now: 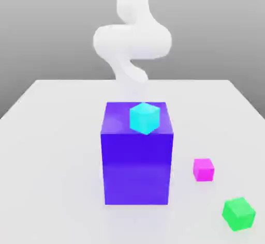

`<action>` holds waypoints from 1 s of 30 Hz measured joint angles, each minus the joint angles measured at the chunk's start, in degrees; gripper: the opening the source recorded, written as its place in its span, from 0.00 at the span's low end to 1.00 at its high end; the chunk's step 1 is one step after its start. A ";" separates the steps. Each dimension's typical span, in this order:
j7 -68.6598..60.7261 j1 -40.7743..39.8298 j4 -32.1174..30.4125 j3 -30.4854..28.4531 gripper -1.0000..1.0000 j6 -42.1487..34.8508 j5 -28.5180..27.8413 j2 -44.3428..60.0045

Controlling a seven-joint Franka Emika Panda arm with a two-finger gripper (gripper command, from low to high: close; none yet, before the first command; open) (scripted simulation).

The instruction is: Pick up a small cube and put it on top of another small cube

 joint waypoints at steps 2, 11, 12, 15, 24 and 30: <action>-5.10 3.50 -3.25 -0.04 0.50 3.09 0.06 3.98; -27.83 18.43 -17.37 0.38 0.50 16.58 0.59 21.75; -30.55 20.02 -19.01 0.61 0.50 18.18 0.71 23.87; -39.20 24.58 -24.15 1.94 0.50 23.31 1.11 30.75; -48.24 31.08 -29.91 2.64 0.50 38.11 -3.02 49.67; -47.66 33.18 -28.60 0.39 0.00 44.08 -3.81 57.00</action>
